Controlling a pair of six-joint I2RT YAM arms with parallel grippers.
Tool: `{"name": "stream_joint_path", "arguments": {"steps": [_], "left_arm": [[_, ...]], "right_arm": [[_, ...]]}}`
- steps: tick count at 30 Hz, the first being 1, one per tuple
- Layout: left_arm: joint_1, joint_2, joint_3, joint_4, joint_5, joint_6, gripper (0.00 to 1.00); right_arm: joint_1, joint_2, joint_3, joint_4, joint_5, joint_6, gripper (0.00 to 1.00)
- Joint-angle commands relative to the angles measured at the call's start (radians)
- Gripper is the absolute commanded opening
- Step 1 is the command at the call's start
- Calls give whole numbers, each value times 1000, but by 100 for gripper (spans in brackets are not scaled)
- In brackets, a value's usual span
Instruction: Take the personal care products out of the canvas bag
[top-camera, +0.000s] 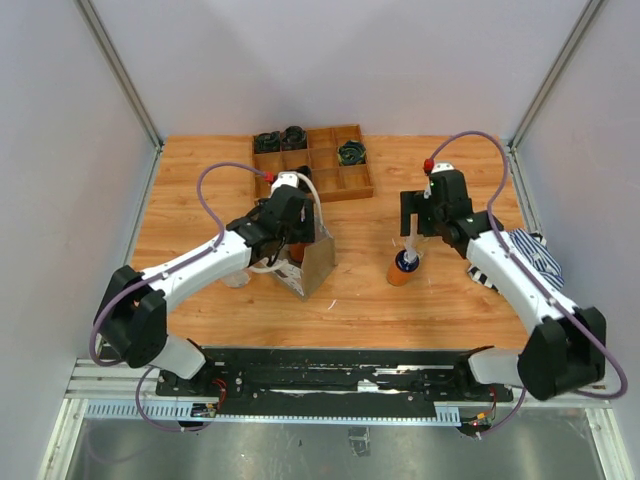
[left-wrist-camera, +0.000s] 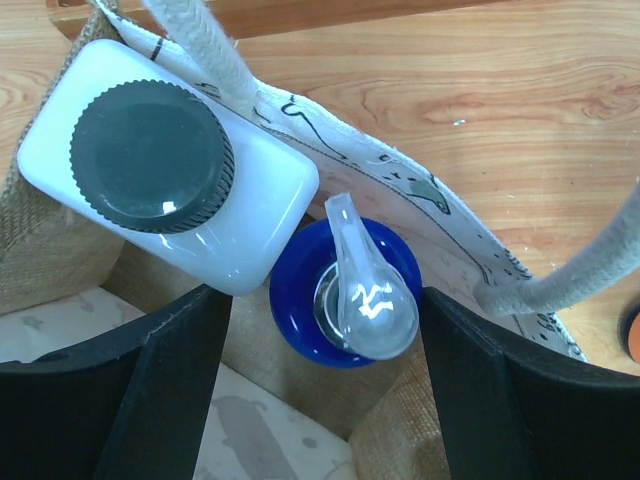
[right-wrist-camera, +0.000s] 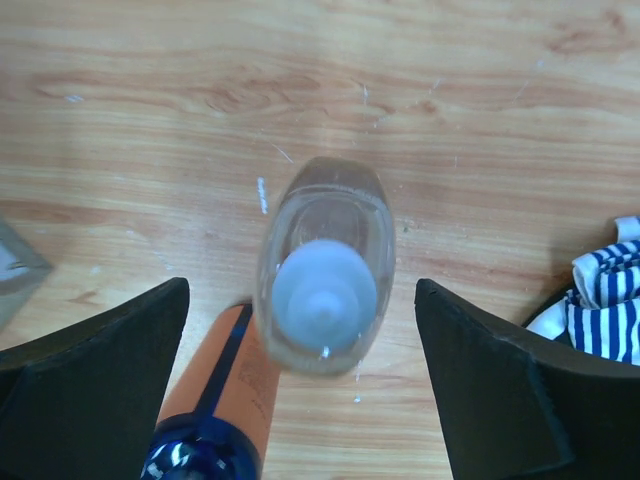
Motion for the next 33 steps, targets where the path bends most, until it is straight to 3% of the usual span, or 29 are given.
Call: {"name": "stream_joint_path", "arguments": {"steps": [1, 4, 6, 10, 12, 21, 24, 29, 31, 33], "left_arm": [[-1, 31, 11, 64, -19, 3, 79], [-1, 55, 17, 64, -22, -6, 77], [-1, 61, 15, 69, -25, -1, 68], [-28, -2, -8, 107, -58, 22, 13], [-47, -43, 17, 82, -94, 25, 2], [-182, -196, 359, -149, -290, 75, 0], [-185, -248, 437, -183, -356, 93, 1], [-182, -284, 478, -208, -592, 193, 5], [-152, -292, 479, -230, -589, 193, 6], [-49, -307, 477, -275, -480, 154, 6]], "right_arm": [[-17, -146, 33, -35, -43, -15, 95], [-15, -190, 60, -66, -71, -24, 95], [-14, -216, 73, -83, -90, -24, 95], [-6, -264, 88, -94, -121, -22, 95], [1, -275, 100, -109, -136, -22, 95], [87, -229, 148, -123, -174, -8, 95], [196, -193, 207, -130, -101, -36, 95], [405, -89, 330, -141, 2, -89, 95], [485, -38, 378, -141, 25, -110, 95], [568, 10, 424, -140, 35, -132, 95]]}}
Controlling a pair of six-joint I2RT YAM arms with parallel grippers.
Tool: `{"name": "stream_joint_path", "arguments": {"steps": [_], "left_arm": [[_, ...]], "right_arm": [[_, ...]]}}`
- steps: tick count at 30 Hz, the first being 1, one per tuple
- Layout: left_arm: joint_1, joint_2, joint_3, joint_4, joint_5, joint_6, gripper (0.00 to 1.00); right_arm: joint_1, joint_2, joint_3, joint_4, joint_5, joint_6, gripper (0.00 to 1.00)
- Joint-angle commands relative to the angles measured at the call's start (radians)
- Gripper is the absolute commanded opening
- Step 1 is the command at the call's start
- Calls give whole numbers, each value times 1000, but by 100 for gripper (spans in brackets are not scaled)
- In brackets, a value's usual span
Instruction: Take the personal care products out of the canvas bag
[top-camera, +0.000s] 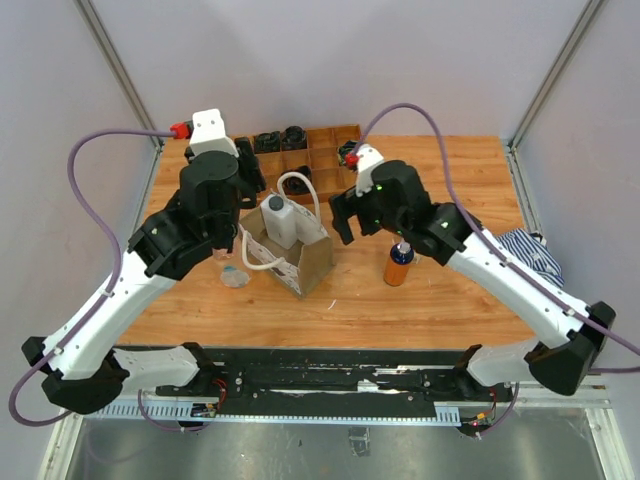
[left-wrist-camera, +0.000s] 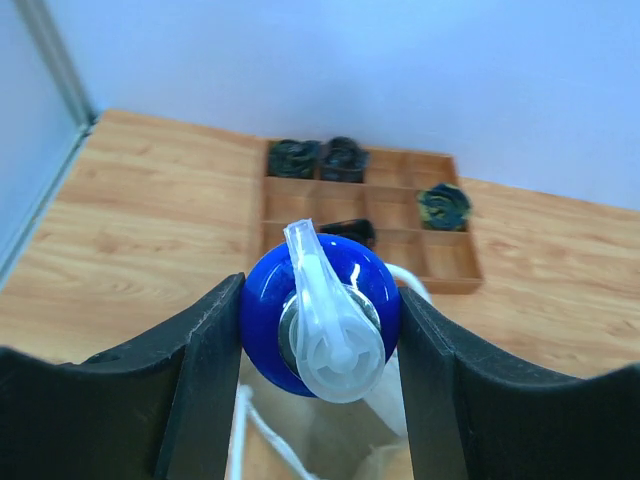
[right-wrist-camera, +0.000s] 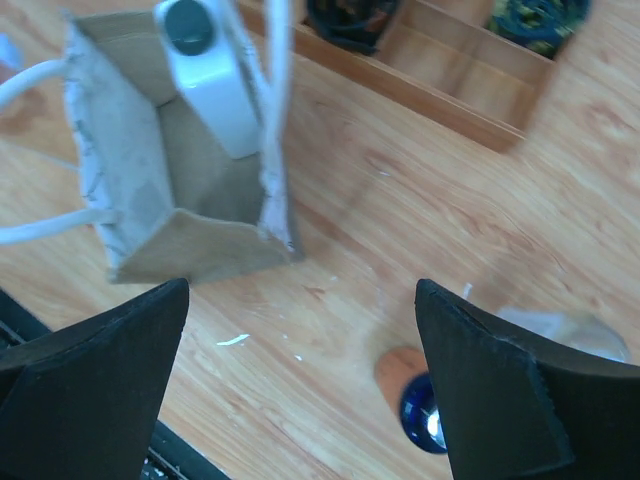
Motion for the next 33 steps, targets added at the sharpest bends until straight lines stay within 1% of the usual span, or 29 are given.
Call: {"name": "stream_joint_path", "arguments": {"steps": [1, 2, 5, 8, 11, 15, 18, 22, 25, 29, 31, 33], "left_arm": [[148, -2, -1, -68, 37, -13, 5], [182, -5, -14, -76, 56, -22, 5], [266, -10, -69, -80, 80, -42, 5], [388, -8, -145, -66, 205, -89, 6], [508, 11, -259, -38, 324, -138, 7], [585, 49, -360, -6, 333, -177, 9], [619, 69, -413, 26, 352, -206, 9], [626, 80, -458, 67, 374, -223, 8], [626, 81, -495, 102, 383, -214, 8], [627, 90, -536, 117, 383, -221, 9], [627, 89, -559, 119, 397, -227, 13], [627, 84, -573, 123, 415, -223, 22]], "right_arm": [[143, 84, 101, -5, 73, -68, 95], [182, 106, 122, -5, 80, -73, 95], [238, 159, 182, -13, 86, -60, 95], [281, 204, 221, -19, 89, -55, 95], [307, 230, 243, -26, 87, -52, 95], [324, 250, 257, -32, 70, -53, 95], [327, 274, 267, -31, 65, -60, 95], [327, 335, 290, -6, 69, -91, 96], [314, 412, 351, -9, 68, -124, 98], [259, 526, 424, -22, -2, -130, 98], [212, 581, 453, -20, -76, -128, 98], [162, 631, 479, -17, -139, -120, 97]]}}
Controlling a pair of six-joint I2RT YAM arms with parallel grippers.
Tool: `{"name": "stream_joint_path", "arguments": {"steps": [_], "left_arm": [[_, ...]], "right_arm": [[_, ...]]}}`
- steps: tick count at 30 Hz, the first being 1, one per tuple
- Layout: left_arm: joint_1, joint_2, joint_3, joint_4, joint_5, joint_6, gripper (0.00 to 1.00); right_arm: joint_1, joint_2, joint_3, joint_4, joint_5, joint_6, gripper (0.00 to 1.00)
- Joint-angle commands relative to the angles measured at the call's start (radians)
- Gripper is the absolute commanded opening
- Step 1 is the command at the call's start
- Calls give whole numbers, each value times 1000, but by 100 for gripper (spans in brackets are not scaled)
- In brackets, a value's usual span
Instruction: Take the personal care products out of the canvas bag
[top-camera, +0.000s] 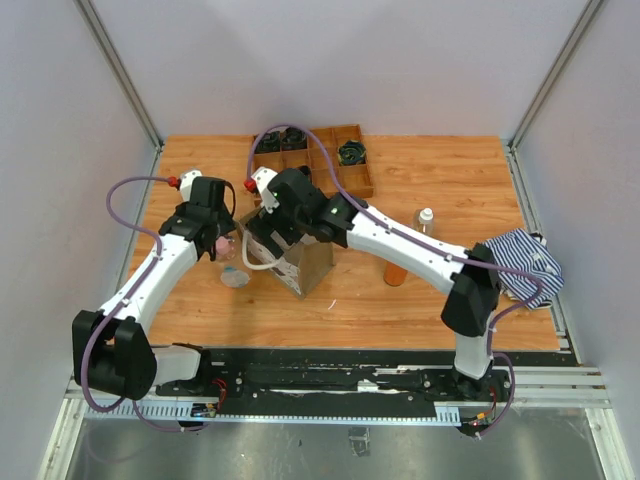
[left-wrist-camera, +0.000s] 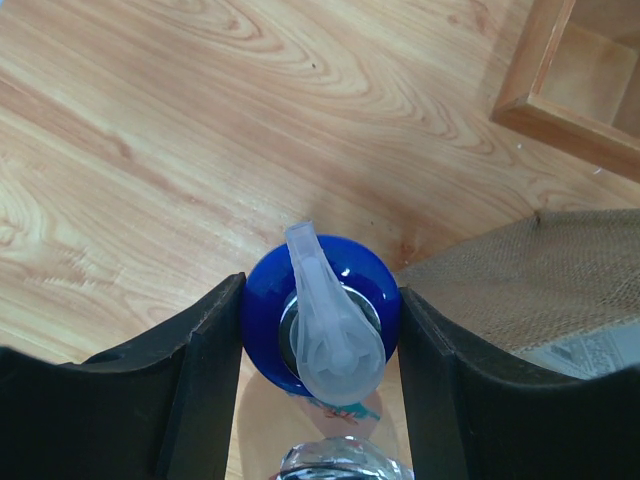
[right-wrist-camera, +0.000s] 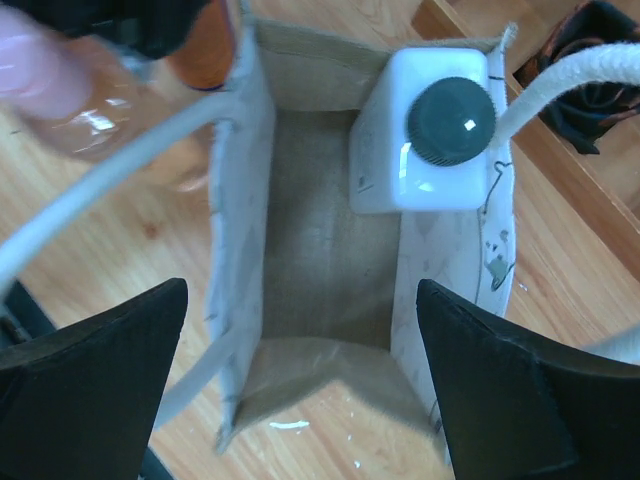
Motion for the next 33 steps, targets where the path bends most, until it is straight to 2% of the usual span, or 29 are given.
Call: {"name": "stream_joint_path", "arguments": {"steps": [1, 3, 5, 6, 7, 19, 24, 26, 30, 31, 33], "left_arm": [[5, -25, -21, 87, 14, -11, 26], [5, -41, -28, 89, 15, -8, 42], [6, -61, -32, 83, 9, -13, 69], [5, -71, -34, 81, 7, -15, 76], [5, -81, -34, 78, 7, -17, 79], [5, -164, 7, 19, 50, -10, 82], [6, -172, 28, 0, 99, -15, 82], [5, -184, 29, -3, 129, -17, 82], [6, -206, 34, -4, 158, -12, 82], [5, -206, 38, -13, 158, -11, 82], [6, -208, 45, -25, 160, -4, 82]], "right_arm": [[-120, 97, 72, -1, -142, -13, 97], [-145, 123, 81, 3, -148, -23, 97], [-164, 151, 80, 15, -168, -25, 97], [-171, 160, 76, 26, -178, -25, 97], [-175, 165, 73, 36, -186, -25, 97], [-186, 297, 201, 65, -273, -8, 95], [-187, 415, 359, -40, -252, -5, 90], [-188, 462, 418, -75, -249, -2, 81], [-186, 492, 445, -81, -240, 8, 40], [-186, 484, 436, -81, -231, 12, 33], [-177, 442, 405, -69, -182, 15, 27]]}}
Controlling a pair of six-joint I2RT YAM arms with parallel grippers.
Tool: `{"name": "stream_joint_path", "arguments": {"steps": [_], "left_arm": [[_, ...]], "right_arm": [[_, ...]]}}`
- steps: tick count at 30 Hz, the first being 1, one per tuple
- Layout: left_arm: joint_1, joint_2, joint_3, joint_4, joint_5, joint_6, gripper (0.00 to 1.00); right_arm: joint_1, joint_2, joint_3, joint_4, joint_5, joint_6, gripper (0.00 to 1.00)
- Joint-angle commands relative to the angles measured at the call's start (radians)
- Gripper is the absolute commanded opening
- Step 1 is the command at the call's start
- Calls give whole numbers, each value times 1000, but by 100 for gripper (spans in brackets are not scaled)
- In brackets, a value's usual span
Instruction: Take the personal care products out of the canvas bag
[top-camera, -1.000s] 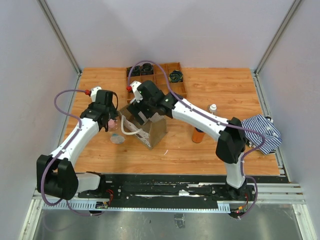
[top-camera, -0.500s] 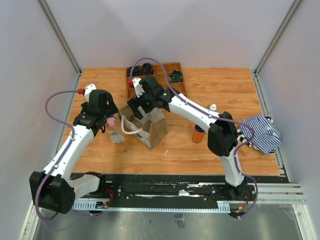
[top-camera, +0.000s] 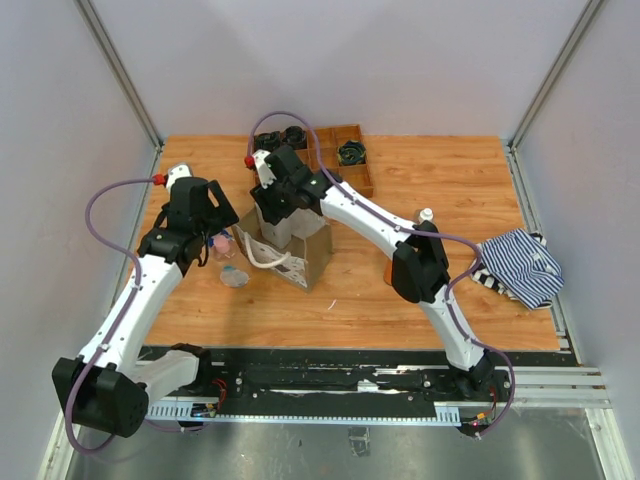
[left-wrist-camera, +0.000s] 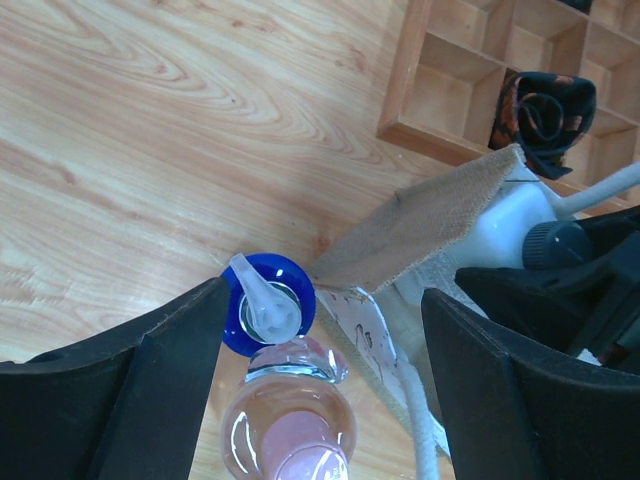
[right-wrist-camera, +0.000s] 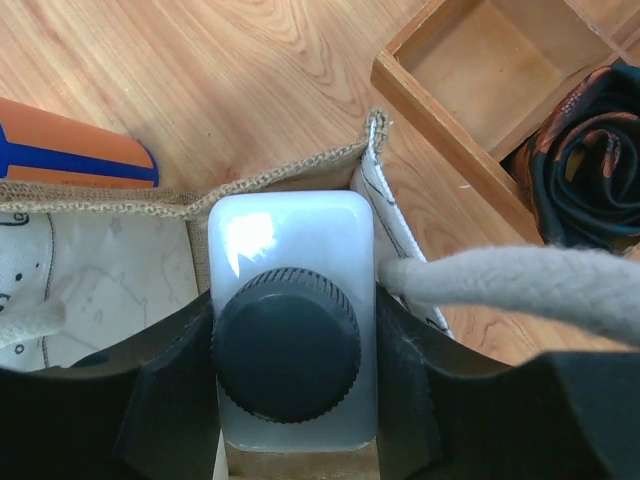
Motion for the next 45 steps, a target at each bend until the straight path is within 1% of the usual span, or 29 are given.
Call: {"name": "stream_joint_path", "arguments": {"steps": [1, 5, 9, 15, 18, 24, 27, 31, 34, 39, 42, 45], "left_arm": [[5, -24, 42, -19, 29, 7, 82], [4, -38, 35, -23, 14, 22, 82], [4, -45, 40, -28, -9, 38, 82], [5, -29, 88, -46, -27, 59, 82], [5, -27, 93, -43, -25, 67, 82], [4, -14, 111, -46, -62, 101, 82], [4, -6, 123, -57, -44, 95, 82], [5, -13, 123, -58, -49, 92, 82], [4, -14, 119, -56, -28, 83, 82], [4, -13, 115, -61, -33, 82, 82], [5, -21, 115, -68, -33, 84, 82], [5, -27, 115, -72, -42, 87, 82]], "right_arm": [[13, -51, -33, -41, 70, 21, 27], [24, -203, -86, -26, 142, 29, 25], [17, -406, -124, -35, 224, 61, 26], [-12, -597, -117, -149, 404, 60, 26], [-61, -696, -194, -167, 440, 53, 26], [-195, -888, -364, -167, 442, 60, 26], [-257, -957, -423, -172, 440, 62, 26], [-317, -1015, -488, -177, 434, 75, 27], [-332, -1033, -520, -174, 427, 103, 27], [-327, -1019, -548, -137, 321, 166, 28], [-259, -1002, -538, -122, 321, 185, 28], [-152, -981, -508, -129, 385, 185, 28]]}}
